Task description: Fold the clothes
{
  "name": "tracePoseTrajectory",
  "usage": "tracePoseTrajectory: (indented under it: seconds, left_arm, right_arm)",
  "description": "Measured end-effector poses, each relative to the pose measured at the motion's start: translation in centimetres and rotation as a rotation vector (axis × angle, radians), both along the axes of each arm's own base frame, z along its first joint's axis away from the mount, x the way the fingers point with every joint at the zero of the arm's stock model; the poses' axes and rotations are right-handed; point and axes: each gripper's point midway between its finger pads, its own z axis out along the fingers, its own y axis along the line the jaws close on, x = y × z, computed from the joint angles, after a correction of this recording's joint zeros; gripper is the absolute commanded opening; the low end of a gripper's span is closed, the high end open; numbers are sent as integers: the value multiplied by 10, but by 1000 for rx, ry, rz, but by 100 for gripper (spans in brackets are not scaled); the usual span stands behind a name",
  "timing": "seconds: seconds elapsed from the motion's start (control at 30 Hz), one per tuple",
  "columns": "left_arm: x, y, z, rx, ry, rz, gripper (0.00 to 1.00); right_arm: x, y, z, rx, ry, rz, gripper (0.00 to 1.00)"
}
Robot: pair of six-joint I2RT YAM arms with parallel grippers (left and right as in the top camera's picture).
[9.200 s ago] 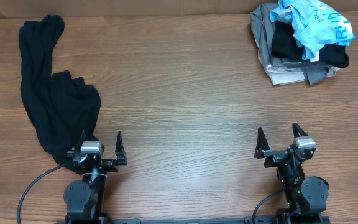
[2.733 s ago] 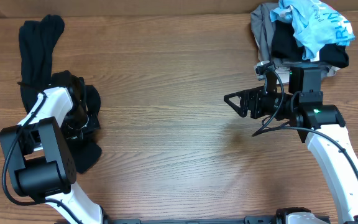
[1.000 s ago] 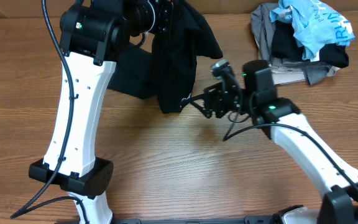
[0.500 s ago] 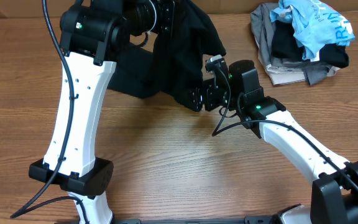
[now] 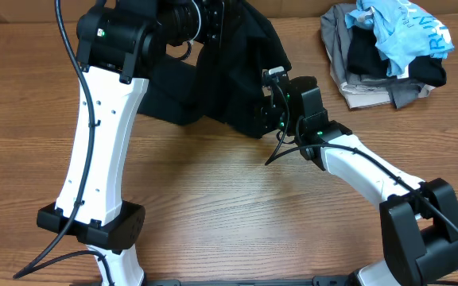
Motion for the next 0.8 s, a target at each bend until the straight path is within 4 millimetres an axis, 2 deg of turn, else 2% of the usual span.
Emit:
tracePoseTrajectory:
  seconds: [0.13, 0.2, 0.27, 0.33, 0.43, 0.57, 0.7, 0.8]
  left_arm:
    - [5, 3, 5, -8, -23, 8, 4]
    - [10, 8, 8, -15, -37, 21, 4]
    - [18, 22, 13, -28, -51, 53, 4]
    - [25, 40, 20, -45, -64, 98, 4]
    - [30, 72, 35, -69, -88, 175, 4]
    - [14, 112, 70, -101, -155, 254, 4]
    - [-25, 133, 116, -129, -259, 284, 4]
    - [-68, 134, 152, -148, -359, 271, 4]
  right_arm:
    - [3, -12, 1, 23, 36, -47, 4]
    - [1, -24, 7, 29, 56, -73, 4]
    - [-5, -40, 21, 31, 71, -103, 4]
    - [-12, -56, 45, 40, 64, -134, 4]
    - [-25, -81, 101, 51, 32, -172, 4]
    - [-54, -106, 193, 58, -79, -194, 4]
    - [-96, -116, 266, 48, -169, -181, 4]
    - [-124, -121, 304, 37, -216, -170, 4]
